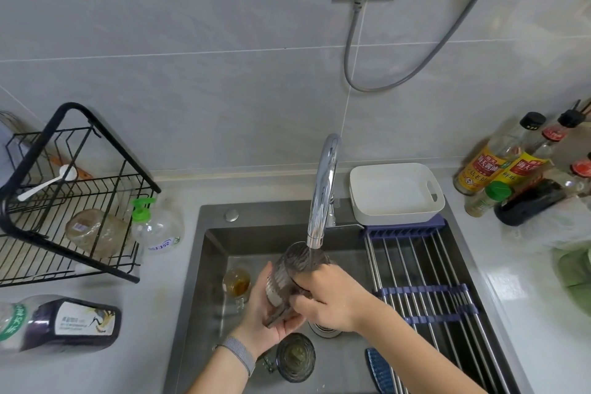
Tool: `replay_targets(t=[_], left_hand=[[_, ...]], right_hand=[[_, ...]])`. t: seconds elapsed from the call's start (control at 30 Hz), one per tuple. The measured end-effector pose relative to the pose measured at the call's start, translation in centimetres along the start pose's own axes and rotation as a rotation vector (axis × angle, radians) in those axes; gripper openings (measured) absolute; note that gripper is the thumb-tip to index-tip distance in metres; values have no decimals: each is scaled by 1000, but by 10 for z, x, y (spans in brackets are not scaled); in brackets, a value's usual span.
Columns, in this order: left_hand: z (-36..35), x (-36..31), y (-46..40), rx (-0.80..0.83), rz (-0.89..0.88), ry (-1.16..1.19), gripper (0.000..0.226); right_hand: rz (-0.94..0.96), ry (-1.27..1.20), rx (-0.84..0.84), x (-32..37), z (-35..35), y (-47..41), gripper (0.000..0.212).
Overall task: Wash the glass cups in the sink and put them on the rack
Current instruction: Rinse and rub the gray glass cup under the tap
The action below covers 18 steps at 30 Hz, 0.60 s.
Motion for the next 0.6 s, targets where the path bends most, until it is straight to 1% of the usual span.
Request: replay_targets(t=[0.07, 0.1, 0.2, 0.3, 0.4, 0.53, 0.6], left_hand=[[3, 0, -1, -21, 43, -28, 70], [5, 0, -2, -30, 77, -31, 74], [8, 0, -1, -42, 150, -65, 80], [8, -2, 1, 27, 199, -81, 82], [6, -7, 7, 69, 204, -72, 78], [15, -10, 0, 76, 148, -147, 85], [17, -9, -1, 94, 141, -233, 87]], right_hand=[[21, 12, 100, -6, 2, 2, 18], [22, 67, 126, -9, 1, 3, 19], [29, 272, 141, -18, -1, 1, 25], [108, 220, 77, -25, 7, 0, 24], [144, 207, -16, -32, 6, 2, 32], [95, 143, -146, -30, -9, 4, 25], [11, -13, -173, -31, -12, 4, 22]])
Point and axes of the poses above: each hand's wrist, its own y-axis away from the middle knuckle, its own z-axis out of the back of the hand, x = y × z, the point moved 2 cm from there along -y, towards the middle knuckle, and after that the axes turned 4 degrees about -y, right-handed, at the moved point
